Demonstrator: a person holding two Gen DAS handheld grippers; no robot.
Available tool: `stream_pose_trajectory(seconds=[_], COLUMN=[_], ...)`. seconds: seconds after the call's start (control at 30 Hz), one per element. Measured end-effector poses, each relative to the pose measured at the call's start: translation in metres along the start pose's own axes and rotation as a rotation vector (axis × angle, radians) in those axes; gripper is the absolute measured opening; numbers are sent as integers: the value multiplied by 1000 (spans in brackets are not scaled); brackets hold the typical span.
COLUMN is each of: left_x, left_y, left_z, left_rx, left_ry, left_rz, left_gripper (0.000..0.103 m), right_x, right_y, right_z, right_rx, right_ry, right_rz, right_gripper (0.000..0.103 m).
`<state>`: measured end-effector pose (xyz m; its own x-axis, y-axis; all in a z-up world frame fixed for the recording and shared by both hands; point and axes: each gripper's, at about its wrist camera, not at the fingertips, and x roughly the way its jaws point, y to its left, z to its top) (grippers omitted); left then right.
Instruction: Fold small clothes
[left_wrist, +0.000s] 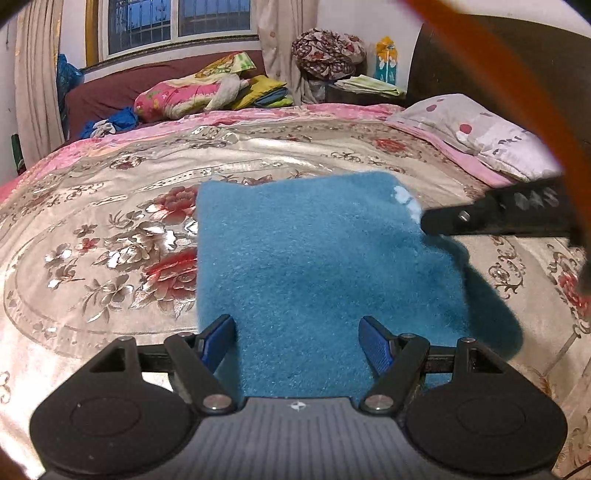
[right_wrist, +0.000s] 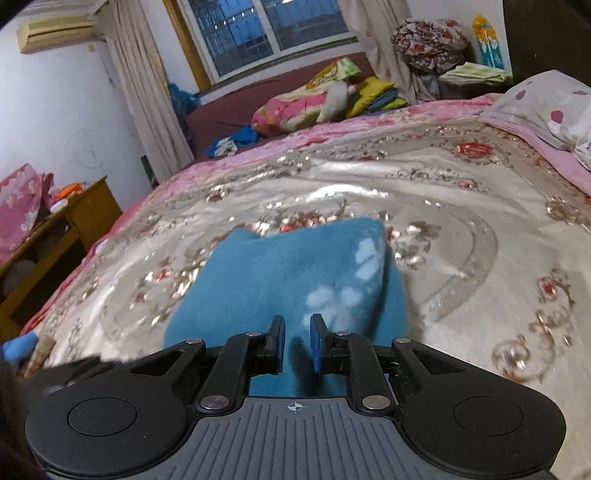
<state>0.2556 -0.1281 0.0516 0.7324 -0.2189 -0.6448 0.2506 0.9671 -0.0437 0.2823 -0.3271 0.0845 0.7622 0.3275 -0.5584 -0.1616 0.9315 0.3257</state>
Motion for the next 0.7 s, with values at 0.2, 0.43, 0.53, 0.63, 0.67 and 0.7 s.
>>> stream_pose_trajectory(seconds=[0.2,0.43,0.53,0.63,0.67,0.7], left_x=[4,6,6,6,6,7], left_y=[-1,-2,-1,-1,0,0], left_z=[1,3,4,5,5,6], left_rx=[7,24,22,23,23,22], left_ry=[-2,2,9,17,18,20], left_rz=[-3,-5,-6,-6,-6,-7], left_gripper=[79,80,80,80,80,80], right_x=[27,35,34,31,29,26], right_y=[-7,-20,-20,-16,-14,-11], right_z=[-4,-13,-10,-7,-5,-2], right_rx=[-34,-1,16,8,5,2], right_ry=[51,24,32,40,39,33], right_rz=[-76,-78,-78,-84,-84,-82], right_gripper=[7,7,8,8,8,11])
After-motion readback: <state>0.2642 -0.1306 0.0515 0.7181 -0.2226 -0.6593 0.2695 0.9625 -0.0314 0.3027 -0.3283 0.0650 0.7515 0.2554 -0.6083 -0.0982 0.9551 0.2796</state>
